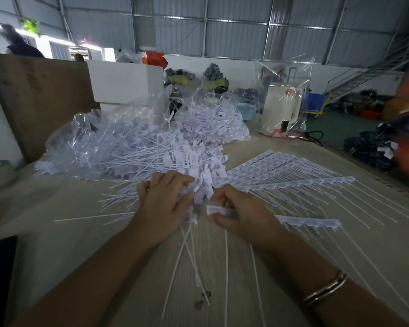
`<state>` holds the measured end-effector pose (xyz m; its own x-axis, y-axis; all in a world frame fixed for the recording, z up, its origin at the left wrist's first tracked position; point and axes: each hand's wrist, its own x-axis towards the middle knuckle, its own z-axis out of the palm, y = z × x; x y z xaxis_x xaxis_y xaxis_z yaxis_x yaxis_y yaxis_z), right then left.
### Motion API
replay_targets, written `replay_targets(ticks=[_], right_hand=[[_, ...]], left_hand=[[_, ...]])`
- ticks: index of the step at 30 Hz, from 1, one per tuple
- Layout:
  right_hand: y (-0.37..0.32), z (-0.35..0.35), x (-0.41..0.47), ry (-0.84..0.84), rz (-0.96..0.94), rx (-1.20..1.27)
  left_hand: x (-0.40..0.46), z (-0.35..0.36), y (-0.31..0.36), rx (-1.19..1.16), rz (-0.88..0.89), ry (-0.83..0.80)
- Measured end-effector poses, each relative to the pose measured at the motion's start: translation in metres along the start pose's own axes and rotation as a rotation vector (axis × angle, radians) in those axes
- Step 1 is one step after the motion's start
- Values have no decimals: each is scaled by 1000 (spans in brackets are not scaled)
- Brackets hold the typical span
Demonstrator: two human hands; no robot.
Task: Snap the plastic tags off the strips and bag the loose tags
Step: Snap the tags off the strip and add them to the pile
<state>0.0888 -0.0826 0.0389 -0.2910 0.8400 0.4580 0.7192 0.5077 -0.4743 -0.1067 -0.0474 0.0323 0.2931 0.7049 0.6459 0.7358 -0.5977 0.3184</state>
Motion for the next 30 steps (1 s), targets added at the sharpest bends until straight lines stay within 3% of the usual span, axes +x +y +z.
replay_targets(ticks=[4, 7, 10, 14, 23, 27, 30], right_hand=[[-8, 2, 1, 6, -109, 103], [-2, -12, -1, -54, -9, 128], [9, -24, -2, -134, 82, -62], [14, -19, -2, -72, 14, -192], [6, -24, -3, -71, 161, 361], [0, -21, -5, -90, 173, 419], [10, -36, -5, 63, 229, 544]], left_hand=[[-1, 10, 17, -170, 49, -118], [0, 12, 17, -143, 4, -109], [-2, 9, 13, -150, -53, -128], [-2, 8, 11, -163, 9, -171], [4, 4, -1, -63, 279, -60], [5, 3, -2, -107, 279, -43], [3, -6, -15, -295, 222, 17]])
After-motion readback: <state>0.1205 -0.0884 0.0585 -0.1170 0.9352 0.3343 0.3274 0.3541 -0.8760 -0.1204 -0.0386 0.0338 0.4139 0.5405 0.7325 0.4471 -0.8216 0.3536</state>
